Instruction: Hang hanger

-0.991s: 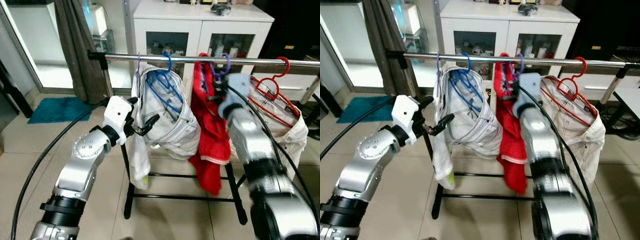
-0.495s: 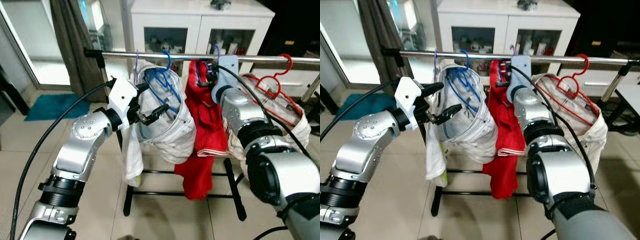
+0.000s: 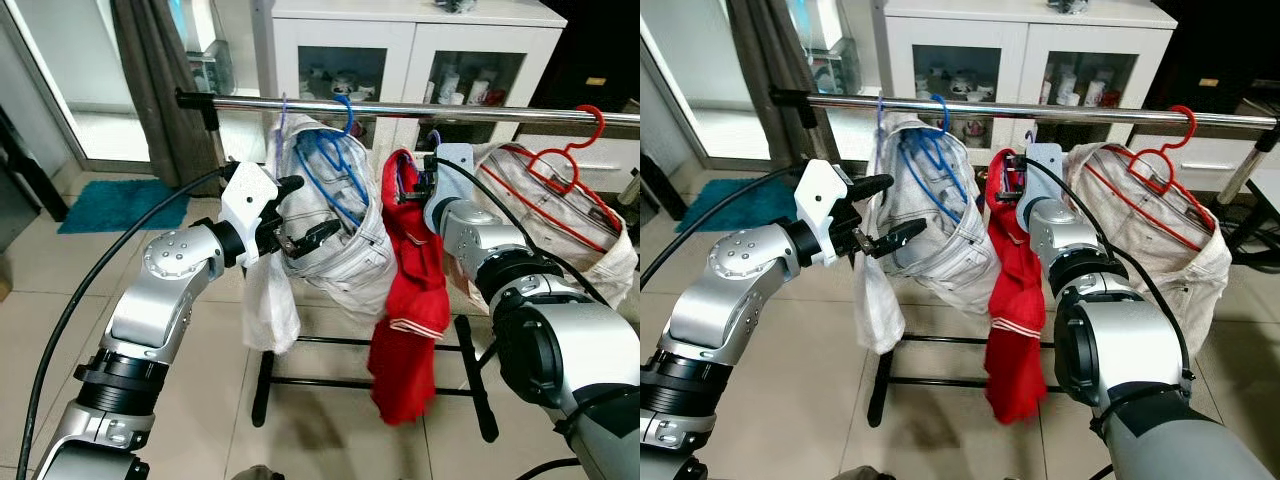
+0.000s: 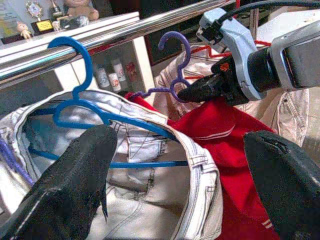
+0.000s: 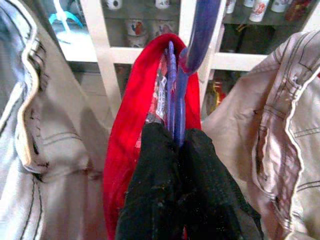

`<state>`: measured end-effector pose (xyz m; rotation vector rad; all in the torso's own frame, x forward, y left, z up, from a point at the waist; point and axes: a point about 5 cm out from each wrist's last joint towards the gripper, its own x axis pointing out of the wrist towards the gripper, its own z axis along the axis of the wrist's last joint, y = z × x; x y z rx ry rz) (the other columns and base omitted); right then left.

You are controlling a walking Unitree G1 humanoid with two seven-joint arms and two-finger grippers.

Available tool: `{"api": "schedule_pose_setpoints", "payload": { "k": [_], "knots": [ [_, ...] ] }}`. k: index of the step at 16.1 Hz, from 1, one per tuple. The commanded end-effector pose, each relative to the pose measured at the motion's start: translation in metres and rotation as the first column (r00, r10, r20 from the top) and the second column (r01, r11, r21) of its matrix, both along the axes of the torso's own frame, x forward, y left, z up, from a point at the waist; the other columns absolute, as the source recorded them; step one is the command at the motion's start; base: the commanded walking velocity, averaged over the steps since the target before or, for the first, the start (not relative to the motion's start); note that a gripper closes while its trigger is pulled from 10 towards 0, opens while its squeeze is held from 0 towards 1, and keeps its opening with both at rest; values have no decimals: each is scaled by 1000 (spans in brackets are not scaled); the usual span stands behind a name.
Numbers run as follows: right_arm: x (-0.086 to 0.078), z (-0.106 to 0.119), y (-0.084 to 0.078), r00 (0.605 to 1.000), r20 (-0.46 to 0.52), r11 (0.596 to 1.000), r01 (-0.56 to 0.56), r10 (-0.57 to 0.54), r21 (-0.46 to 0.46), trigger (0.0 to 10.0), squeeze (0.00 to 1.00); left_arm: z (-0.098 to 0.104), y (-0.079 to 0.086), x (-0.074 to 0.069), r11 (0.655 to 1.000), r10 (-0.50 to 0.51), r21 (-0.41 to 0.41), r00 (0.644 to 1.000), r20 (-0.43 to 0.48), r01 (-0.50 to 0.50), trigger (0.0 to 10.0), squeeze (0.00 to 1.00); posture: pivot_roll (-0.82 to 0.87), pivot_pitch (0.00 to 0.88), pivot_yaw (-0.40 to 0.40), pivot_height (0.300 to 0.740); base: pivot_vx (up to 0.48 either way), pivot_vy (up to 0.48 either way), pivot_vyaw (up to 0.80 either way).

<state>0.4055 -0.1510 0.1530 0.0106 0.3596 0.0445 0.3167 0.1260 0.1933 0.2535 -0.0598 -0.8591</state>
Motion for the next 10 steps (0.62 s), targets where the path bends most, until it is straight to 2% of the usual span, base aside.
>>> {"api": "schedule_pose_setpoints", "payload": {
  "k": [1, 4, 6, 9, 10],
  "knots": [
    [4, 12, -1, 997, 79, 999, -1, -3, 47, 10000, 0, 6, -3, -1, 1000, -18, 2, 1000, 22, 17, 10000, 0, -16, 19, 17, 740, 0, 0, 0],
    [6, 23, -2, 982, 189, 999, 2, -10, 44, 10000, 0, 8, -3, -1, 1000, -8, -6, 1000, 30, 9, 10000, 0, -13, 26, 13, 740, 0, 0, 0],
    [6, 25, 3, 966, 259, 997, -6, -15, 79, 10000, 0, 9, -2, -3, 1000, -8, -12, 999, 33, 8, 10000, 0, -4, 44, 15, 740, 0, 0, 0],
    [6, 23, 8, 974, 227, 997, 11, -29, 79, 10000, 0, 13, -1, -3, 1000, -12, -8, 999, 43, 12, 10000, 0, 6, 61, 16, 740, 0, 0, 0],
    [8, 28, 8, 973, 228, 995, 21, -43, 96, 10000, 0, 17, -2, -2, 1000, -10, -20, 998, 57, 11, 10000, 0, 9, 66, 13, 740, 0, 0, 0]
  ]
}}
